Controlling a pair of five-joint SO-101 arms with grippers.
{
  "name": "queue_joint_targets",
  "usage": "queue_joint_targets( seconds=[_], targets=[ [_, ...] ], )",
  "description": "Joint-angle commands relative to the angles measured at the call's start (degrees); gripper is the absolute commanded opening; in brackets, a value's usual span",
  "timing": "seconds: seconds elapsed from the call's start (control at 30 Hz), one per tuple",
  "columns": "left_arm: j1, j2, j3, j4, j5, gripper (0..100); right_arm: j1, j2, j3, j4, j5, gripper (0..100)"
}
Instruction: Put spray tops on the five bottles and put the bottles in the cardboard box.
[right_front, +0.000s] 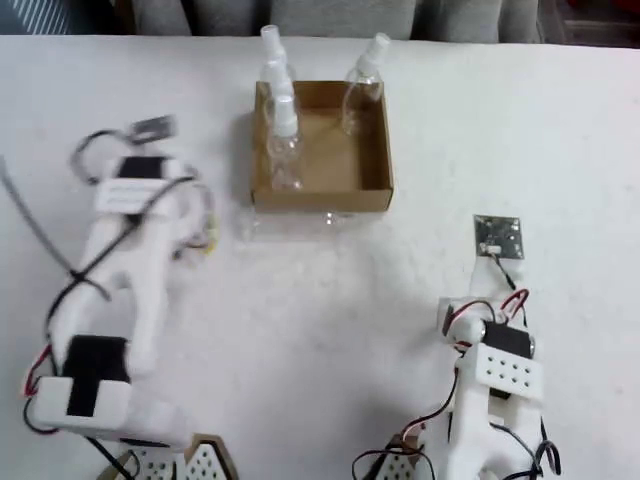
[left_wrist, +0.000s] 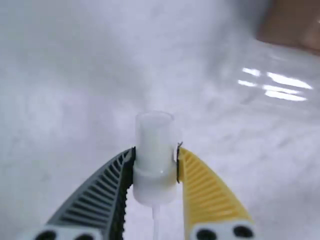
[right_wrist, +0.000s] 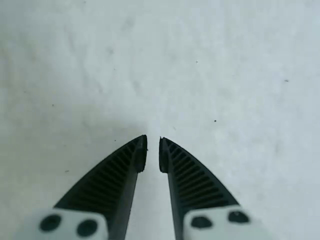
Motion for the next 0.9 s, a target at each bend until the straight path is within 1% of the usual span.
queue_joint_targets(
  seconds=[0.0, 0.2, 0.3, 0.4, 0.5, 0.57, 0.63, 0.73, 0.87],
  targets=[
    [16.31, 0.04, -5.36, 0.44, 2.46, 2, 2.51, -1.01, -0.62, -1.01, 0.7, 1.9],
    [35.3, 0.4, -6.24, -6.15, 2.9, 2, 3.3, -1.01, -0.62, -1.19, 0.62, 2.1],
    [42.77, 0.75, -5.27, -12.31, 2.9, 2, 4.62, -0.84, -0.62, -3.12, 0.62, 1.8],
    [47.69, 3.03, -2.99, -22.68, 2.9, 2, 7.69, -1.01, -0.62, -5.58, 0.18, 1.7],
    [49.89, 8.75, -2.99, -31.47, 2.99, 2, 9.89, -1.01, -0.62, -6.73, 0.18, 1.7],
    [50.86, 13.41, -5.45, -33.14, 2.99, 2, 10.59, -1.01, -0.88, -6.73, 0.09, 1.7],
    [51.21, 17.45, -8.26, -32.79, 2.99, 2, 11.21, -1.01, -1.05, -6.73, 0.09, 1.7],
    [50.15, 21.14, -12.92, -27.96, 2.99, 3, 11.3, -1.01, -1.05, -6.73, 0.09, 1.9],
    [48.31, 21.85, -16.53, -21.98, 3.08, 16, 11.21, -1.01, -1.49, -6.64, 0.09, 1.7]
  ],
)
